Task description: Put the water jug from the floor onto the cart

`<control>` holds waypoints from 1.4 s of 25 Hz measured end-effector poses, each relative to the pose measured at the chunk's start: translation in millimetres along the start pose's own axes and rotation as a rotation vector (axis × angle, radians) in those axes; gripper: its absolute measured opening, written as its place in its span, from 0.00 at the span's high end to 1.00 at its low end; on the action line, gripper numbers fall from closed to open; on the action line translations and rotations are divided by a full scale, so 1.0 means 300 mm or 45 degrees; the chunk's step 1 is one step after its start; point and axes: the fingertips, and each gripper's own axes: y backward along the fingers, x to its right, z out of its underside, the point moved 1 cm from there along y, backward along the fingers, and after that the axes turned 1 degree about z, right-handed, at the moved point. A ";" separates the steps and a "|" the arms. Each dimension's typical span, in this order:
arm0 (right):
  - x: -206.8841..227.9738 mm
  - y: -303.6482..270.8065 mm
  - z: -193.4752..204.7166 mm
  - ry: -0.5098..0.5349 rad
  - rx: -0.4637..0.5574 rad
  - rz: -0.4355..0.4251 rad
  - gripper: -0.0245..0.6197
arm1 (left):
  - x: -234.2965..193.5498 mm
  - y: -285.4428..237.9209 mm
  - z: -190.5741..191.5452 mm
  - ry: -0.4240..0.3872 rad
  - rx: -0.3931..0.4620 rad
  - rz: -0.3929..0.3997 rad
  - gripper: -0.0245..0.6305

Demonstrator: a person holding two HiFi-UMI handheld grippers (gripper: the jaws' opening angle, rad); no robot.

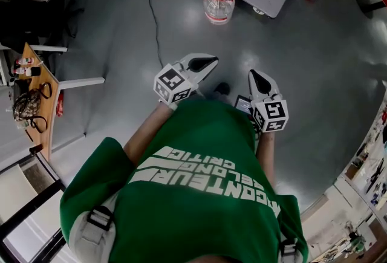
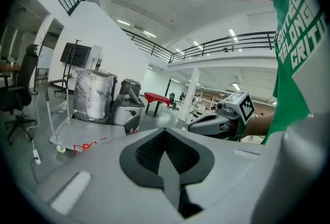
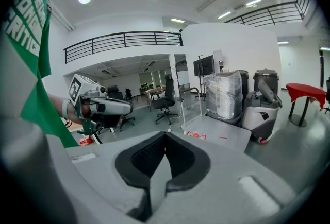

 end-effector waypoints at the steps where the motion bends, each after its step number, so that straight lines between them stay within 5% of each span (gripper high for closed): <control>1: 0.007 0.001 0.004 -0.003 0.001 -0.003 0.97 | 0.001 -0.007 0.001 0.002 -0.001 -0.004 0.94; 17: 0.136 -0.075 -0.036 -0.109 -0.001 -0.054 0.97 | -0.083 -0.125 -0.021 0.069 0.003 -0.007 0.94; 35: 0.293 -0.356 -0.211 -0.056 -0.076 -0.031 0.97 | -0.410 -0.290 -0.198 0.080 0.014 0.073 0.94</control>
